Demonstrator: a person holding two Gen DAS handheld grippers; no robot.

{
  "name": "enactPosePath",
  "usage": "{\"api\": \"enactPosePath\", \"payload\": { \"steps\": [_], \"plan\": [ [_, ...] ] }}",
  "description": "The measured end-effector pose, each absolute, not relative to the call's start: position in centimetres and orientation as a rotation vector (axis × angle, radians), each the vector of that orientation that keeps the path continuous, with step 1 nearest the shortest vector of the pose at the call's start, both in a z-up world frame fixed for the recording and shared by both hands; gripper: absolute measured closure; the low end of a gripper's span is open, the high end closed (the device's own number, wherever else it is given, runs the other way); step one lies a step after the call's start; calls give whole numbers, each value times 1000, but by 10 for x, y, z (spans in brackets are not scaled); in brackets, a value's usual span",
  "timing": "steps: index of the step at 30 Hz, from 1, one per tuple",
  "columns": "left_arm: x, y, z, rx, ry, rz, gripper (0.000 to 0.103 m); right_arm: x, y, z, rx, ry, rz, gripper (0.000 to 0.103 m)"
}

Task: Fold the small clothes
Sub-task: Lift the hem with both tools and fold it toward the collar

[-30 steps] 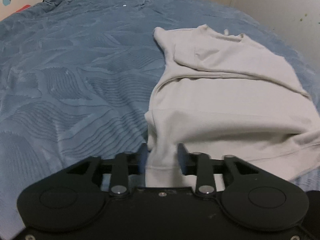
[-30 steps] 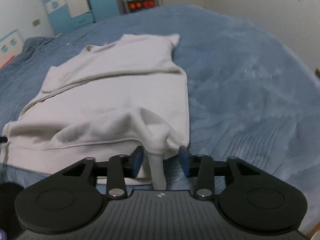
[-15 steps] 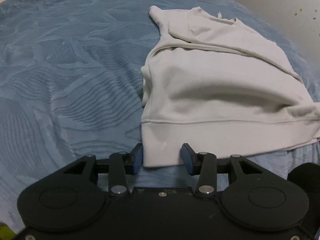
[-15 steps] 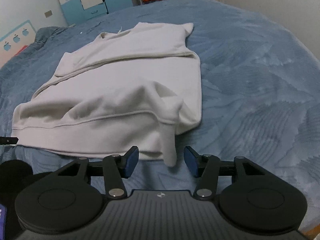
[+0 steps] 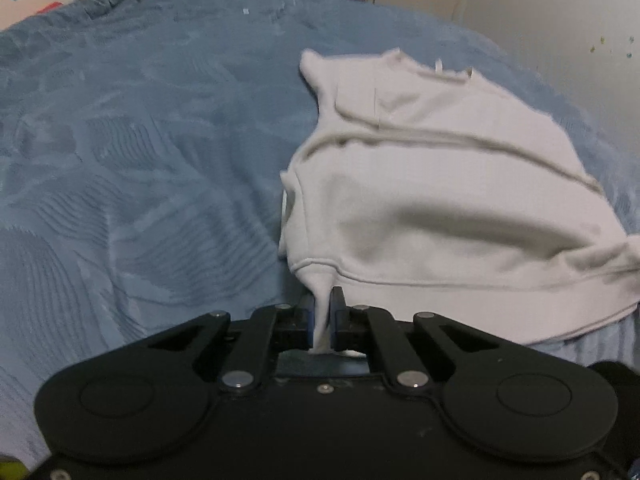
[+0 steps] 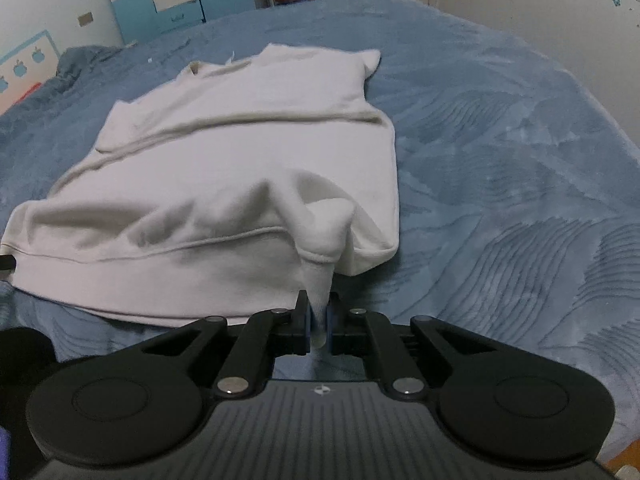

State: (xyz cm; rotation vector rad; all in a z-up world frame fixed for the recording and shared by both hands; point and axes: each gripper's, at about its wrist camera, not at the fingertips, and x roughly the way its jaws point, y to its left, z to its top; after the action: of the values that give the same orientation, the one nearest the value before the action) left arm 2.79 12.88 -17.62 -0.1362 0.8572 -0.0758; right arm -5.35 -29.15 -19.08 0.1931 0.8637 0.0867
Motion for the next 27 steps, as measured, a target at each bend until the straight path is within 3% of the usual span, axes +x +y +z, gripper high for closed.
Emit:
{"api": "enactPosePath", "payload": {
  "steps": [8,14,27],
  "plan": [
    [14,127,-100,-137,685,-107,98,-78,-299,-129,226,720,94,97],
    [46,119,-61,-134,597,-106,98,-55,-308,-95,273,606,84,97],
    [180,104,-62,-110,610,-102,98,74,-319,-95,327,548,60,96]
  ]
}}
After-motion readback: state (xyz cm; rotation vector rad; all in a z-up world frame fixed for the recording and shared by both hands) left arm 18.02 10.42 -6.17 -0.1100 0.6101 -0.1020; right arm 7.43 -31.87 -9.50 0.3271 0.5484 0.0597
